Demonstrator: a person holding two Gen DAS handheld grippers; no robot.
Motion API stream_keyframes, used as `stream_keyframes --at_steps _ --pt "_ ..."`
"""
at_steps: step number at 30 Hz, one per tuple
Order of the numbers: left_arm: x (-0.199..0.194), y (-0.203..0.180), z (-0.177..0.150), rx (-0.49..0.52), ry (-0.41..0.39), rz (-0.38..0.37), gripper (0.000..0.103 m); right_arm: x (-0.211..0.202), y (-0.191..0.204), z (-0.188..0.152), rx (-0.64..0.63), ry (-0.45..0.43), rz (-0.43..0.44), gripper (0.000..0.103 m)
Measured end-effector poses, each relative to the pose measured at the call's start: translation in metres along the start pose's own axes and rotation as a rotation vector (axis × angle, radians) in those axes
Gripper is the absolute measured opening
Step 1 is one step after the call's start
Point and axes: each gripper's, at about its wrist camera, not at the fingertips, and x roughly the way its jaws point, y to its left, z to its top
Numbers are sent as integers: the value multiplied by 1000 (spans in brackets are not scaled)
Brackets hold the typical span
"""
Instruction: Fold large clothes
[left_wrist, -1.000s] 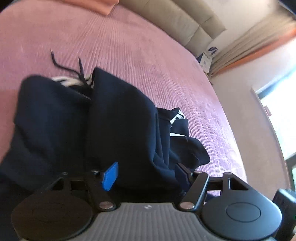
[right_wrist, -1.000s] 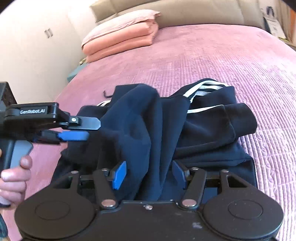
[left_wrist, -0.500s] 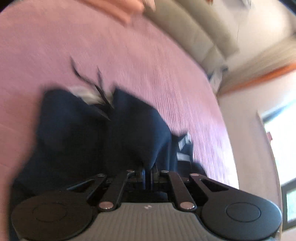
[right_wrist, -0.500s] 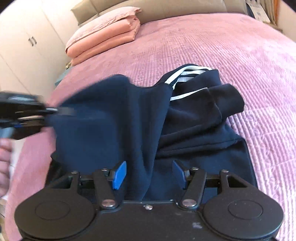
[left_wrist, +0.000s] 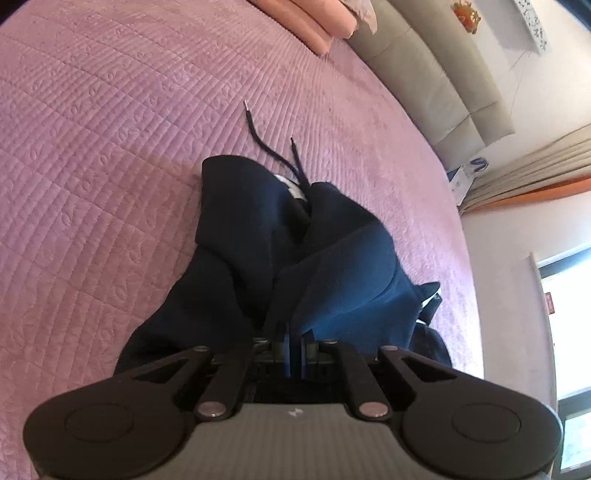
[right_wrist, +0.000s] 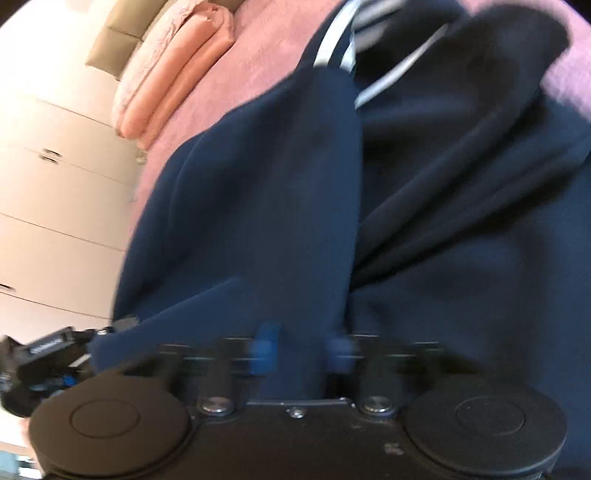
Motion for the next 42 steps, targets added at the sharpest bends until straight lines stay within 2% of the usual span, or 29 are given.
stream_keyframes --at_steps 1,3,7,9,10,12,14,15,16,17,18,19,20,21,23,25,26,27,29,31,33,35,36,37,40,42 --pt "-1 -2 0 2 -2 -3 6 0 2 0 15 -4 10 13" --pt "-5 -7 -1 7 -5 -22 6 -14 15 2 -33 -49 17 12" --pt "-10 -27 -8 23 -12 -84 6 -79 47 20 -180 -177 -47 12" --pt "-3 -29 -20 30 7 -97 6 -102 50 31 -233 -207 -105 12" --pt "5 -29 -28 38 25 -85 6 -105 44 38 -234 -188 -127 12" --pt "27 -27 -45 89 64 1 10 -95 24 45 -194 -140 -178 12" --pt "52 -23 -65 187 68 119 18 -70 0 47 -179 -85 -263 21" --pt "59 -17 -72 206 64 135 18 -54 -15 46 -169 -48 -301 37" --pt "56 -11 -73 186 54 110 18 -42 -32 46 -127 2 -315 40" --pt "48 -7 -70 148 40 85 21 -46 -44 41 -86 -11 -275 42" --pt "36 -5 -68 132 12 66 24 -55 -47 42 -60 -28 -233 49" --pt "24 -7 -66 144 -13 67 25 -65 -46 43 -69 -42 -231 53" --pt "12 -11 -64 172 -34 83 25 -77 -41 42 -94 -66 -249 56" --pt "3 -17 -62 201 -48 103 22 -90 -34 41 -135 -92 -266 56" --pt "-16 -40 -60 294 -70 123 22 -109 -17 35 -229 -131 -272 56" --pt "-26 -67 -63 361 -75 86 22 -113 10 25 -340 -143 -265 51" --pt "-29 -78 -67 381 -83 65 22 -109 22 19 -385 -139 -259 44" --pt "-30 -89 -71 397 -90 31 22 -101 32 14 -413 -133 -251 30" --pt "-22 -103 -81 407 -77 -66 22 -77 45 3 -464 -101 -240 17" --pt "0 -105 -93 392 -21 -111 22 -53 53 -9 -508 -69 -277 16" --pt "26 -100 -104 392 14 -55 15 -36 45 -20 -532 -35 -307 16" --pt "49 -78 -111 338 42 60 6 -22 33 -26 -511 10 -359 15" --pt "53 -63 -114 304 49 79 3 -16 25 -29 -493 31 -367 13" --pt "53 -49 -118 260 59 80 3 -15 16 -30 -467 45 -366 3" --pt "38 -21 -132 133 53 34 3 -27 -2 -31 -421 47 -330 0" --pt "28 -15 -139 103 35 63 3 -30 -7 -29 -418 50 -322 0"
